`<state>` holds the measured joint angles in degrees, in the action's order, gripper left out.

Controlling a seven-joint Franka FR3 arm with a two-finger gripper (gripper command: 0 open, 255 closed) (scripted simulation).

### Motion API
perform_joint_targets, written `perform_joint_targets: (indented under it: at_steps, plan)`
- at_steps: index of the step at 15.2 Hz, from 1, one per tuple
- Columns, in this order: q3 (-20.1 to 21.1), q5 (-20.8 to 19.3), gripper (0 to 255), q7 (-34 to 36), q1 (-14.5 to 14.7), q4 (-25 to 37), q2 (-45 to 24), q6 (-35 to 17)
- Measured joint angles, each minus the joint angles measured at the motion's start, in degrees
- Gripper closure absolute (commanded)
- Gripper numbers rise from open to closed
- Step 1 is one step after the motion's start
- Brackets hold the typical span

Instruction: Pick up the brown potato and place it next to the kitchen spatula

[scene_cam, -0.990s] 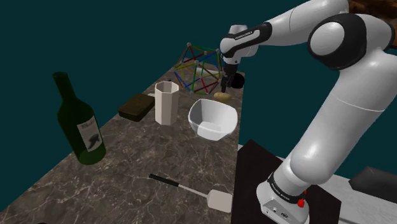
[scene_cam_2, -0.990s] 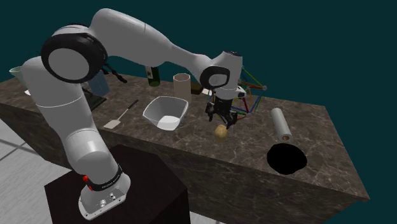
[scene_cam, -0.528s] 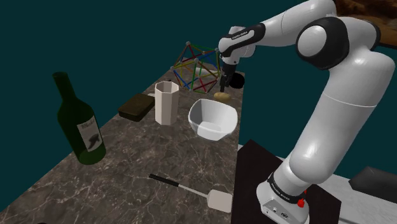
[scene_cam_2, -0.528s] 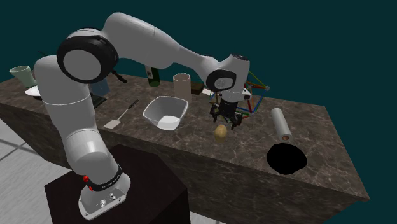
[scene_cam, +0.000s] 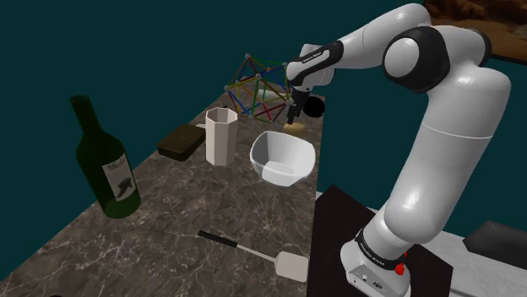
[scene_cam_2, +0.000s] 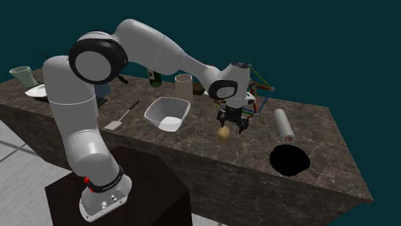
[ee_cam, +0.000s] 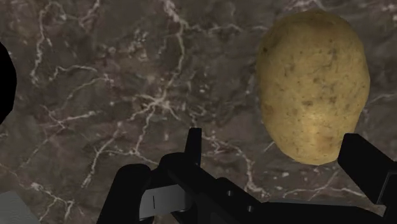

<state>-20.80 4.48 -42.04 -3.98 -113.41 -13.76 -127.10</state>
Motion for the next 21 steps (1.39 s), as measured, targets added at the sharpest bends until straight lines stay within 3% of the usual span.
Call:
perform_joint_targets:
  at_steps: [2, 3, 7, 12, 15, 18, 21]
  plan:
    - [0.1, 0.2, 0, 0.1, 0.0, 0.7, -0.5, 0.1]
    - [0.0, 0.0, 255, 0.4, 0.2, 0.4, -0.3, 0.2]
    - [0.4, 1.5, 255, -1.7, -0.6, 2.4, -1.0, 4.1]
    - [0.4, 7.0, 255, -2.0, -0.3, -1.8, -0.3, 3.0]
    - [-1.1, 9.6, 255, -0.6, 1.9, 0.1, -0.8, 5.2]
    - [-2.6, 3.1, 255, -0.4, 3.7, 1.1, -0.4, 7.7]
    - [-3.1, 0.2, 255, -0.1, 4.2, 1.6, 0.5, 9.7]
